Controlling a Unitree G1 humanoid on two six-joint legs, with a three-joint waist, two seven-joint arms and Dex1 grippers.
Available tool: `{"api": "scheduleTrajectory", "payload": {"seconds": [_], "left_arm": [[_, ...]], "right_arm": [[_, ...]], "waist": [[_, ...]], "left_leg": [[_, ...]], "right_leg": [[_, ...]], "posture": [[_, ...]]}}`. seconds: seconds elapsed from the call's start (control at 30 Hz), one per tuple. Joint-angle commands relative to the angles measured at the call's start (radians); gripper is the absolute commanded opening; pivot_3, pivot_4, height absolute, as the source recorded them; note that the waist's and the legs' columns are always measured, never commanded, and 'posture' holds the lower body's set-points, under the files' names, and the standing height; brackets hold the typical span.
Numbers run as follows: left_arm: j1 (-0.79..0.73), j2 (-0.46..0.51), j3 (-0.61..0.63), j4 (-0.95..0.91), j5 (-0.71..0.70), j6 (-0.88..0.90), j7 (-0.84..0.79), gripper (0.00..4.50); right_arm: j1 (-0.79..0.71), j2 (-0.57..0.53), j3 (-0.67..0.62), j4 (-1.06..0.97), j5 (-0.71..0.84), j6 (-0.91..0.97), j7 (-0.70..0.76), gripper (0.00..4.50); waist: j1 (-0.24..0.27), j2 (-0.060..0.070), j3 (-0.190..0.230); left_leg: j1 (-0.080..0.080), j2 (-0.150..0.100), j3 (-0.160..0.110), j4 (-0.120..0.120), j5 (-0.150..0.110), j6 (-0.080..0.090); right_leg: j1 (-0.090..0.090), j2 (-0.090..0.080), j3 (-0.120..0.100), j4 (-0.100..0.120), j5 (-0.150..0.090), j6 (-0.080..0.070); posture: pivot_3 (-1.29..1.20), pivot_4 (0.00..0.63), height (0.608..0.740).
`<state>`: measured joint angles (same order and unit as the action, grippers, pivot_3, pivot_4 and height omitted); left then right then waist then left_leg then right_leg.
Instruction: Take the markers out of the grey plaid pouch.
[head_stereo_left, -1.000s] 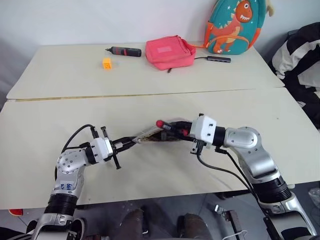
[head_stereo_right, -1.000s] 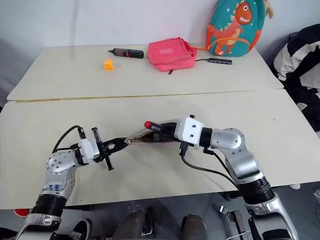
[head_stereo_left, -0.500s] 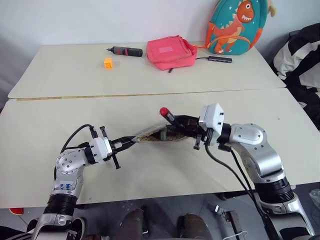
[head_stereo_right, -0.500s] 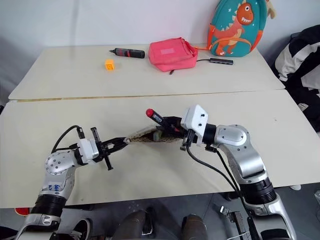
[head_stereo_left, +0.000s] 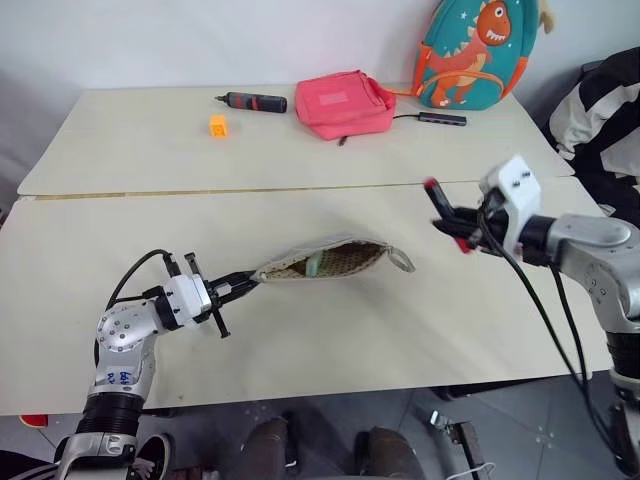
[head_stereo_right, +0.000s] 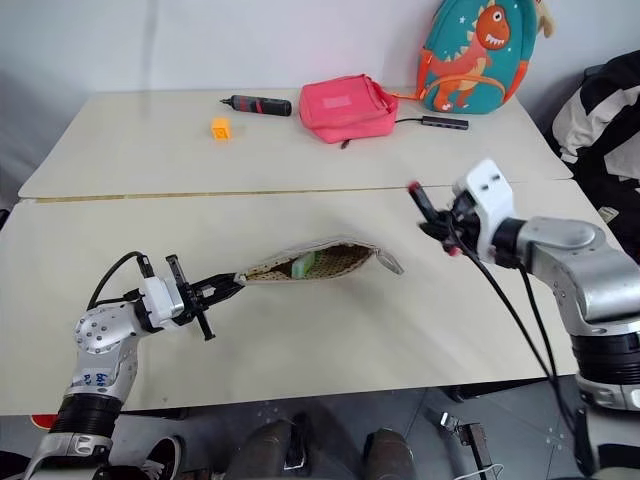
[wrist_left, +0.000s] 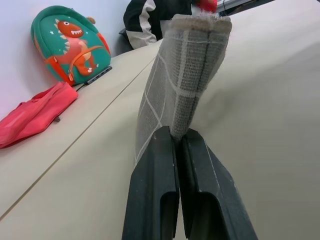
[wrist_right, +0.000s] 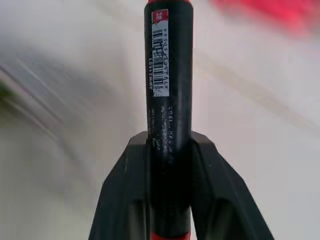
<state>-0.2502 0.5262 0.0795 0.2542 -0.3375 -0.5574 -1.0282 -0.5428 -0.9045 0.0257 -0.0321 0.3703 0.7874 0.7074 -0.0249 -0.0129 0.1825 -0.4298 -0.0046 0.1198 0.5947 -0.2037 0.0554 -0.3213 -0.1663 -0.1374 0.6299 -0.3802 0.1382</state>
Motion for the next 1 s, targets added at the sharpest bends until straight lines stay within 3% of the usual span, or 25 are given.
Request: {"api": "scheduleTrajectory", "payload": {"seconds": [0.03, 0.37, 0.63, 1.0], "left_arm": [[-0.002, -0.004, 0.002, -0.029, -0.013, -0.017, -0.001, 0.00], [0.005, -0.003, 0.000, -0.042, -0.011, -0.013, 0.002, 0.00], [0.008, -0.005, -0.004, -0.046, -0.006, -0.016, 0.004, 0.00], [0.010, -0.008, -0.008, -0.050, -0.006, -0.015, 0.004, 0.00]], "right_arm": [[-0.009, 0.015, 0.015, 0.058, -0.063, 0.003, -0.029, 0.61], [-0.012, 0.089, 0.025, 0.195, -0.150, -0.042, -0.047, 0.61], [-0.019, 0.117, -0.001, 0.194, -0.165, -0.054, -0.035, 3.18], [-0.019, 0.117, -0.022, 0.170, -0.169, -0.075, -0.013, 3.18]], "waist": [[-0.005, 0.000, 0.000], [-0.003, 0.000, 0.000], [-0.004, 0.000, 0.000], [-0.003, 0.000, 0.000]], "left_leg": [[0.000, 0.000, 0.000, 0.000, 0.000, 0.000], [0.000, 0.001, 0.001, 0.001, 0.000, 0.000], [0.000, 0.001, 0.001, 0.001, 0.000, 0.000], [0.000, 0.001, 0.001, 0.001, 0.000, 0.000]], "right_leg": [[0.000, 0.000, -0.001, 0.000, 0.000, 0.000], [0.001, 0.001, -0.002, 0.000, 0.000, 0.000], [0.000, 0.001, -0.001, 0.000, 0.000, 0.000], [0.000, 0.001, -0.002, 0.000, 0.000, 0.000]], "posture": [[0.00, 0.150, 0.740], [0.00, 0.150, 0.740], [0.00, 0.150, 0.740], [0.00, 0.150, 0.740]]}}
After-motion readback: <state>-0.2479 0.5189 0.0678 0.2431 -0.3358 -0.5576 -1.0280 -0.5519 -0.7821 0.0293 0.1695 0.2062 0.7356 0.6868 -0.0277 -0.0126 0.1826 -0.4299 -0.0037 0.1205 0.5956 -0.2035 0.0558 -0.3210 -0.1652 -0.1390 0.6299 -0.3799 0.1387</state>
